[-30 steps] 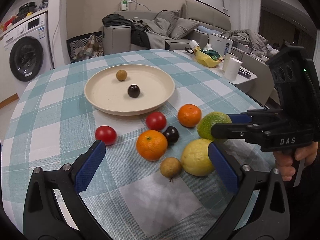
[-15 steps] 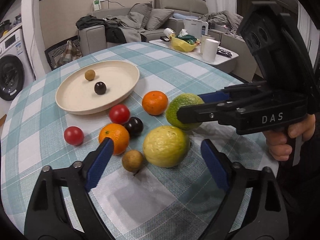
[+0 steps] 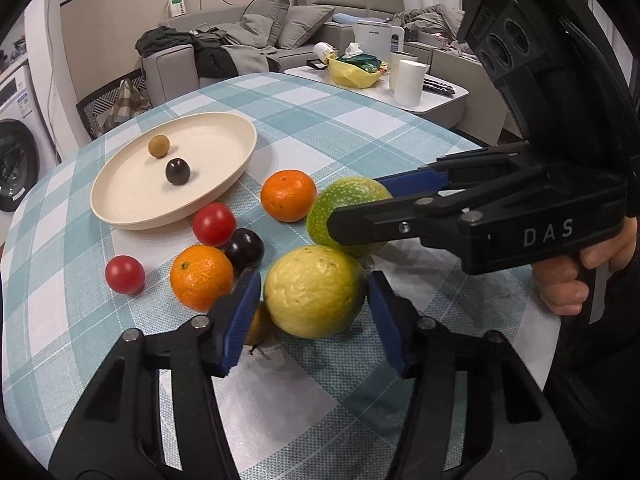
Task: Organize fruits
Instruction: 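Grasp the green citrus with the right tool while the left grasps the yellow citrus, then lift the green citrus with the right tool while the left carries the yellow citrus over the plate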
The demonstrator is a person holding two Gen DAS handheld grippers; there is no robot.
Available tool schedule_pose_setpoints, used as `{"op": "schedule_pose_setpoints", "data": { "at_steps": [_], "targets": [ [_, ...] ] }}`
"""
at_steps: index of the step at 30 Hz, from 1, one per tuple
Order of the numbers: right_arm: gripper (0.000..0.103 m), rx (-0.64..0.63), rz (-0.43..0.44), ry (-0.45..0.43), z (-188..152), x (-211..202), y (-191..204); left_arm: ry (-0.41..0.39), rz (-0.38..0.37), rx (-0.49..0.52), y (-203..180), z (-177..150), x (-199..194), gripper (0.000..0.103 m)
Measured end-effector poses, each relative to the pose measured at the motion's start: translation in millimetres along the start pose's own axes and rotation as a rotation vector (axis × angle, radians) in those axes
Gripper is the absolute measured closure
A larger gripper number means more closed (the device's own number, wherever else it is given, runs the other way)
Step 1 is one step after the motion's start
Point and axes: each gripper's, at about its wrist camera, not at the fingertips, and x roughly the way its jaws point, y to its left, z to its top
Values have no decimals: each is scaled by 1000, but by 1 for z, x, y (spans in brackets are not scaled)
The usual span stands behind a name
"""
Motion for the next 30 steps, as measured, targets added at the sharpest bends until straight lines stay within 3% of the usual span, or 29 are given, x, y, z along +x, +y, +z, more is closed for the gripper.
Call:
{"op": "schedule_pose_setpoints", "data": {
  "at_steps": [17, 30],
  "targets": [
    [53, 5, -3, -33, 1, -4, -2, -44, -57, -51, 13, 2, -13, 53],
    [53, 20, -18, -106, 9, -11, -3, -139, 4, -184, 54, 10, -37, 53]
  ]
}}
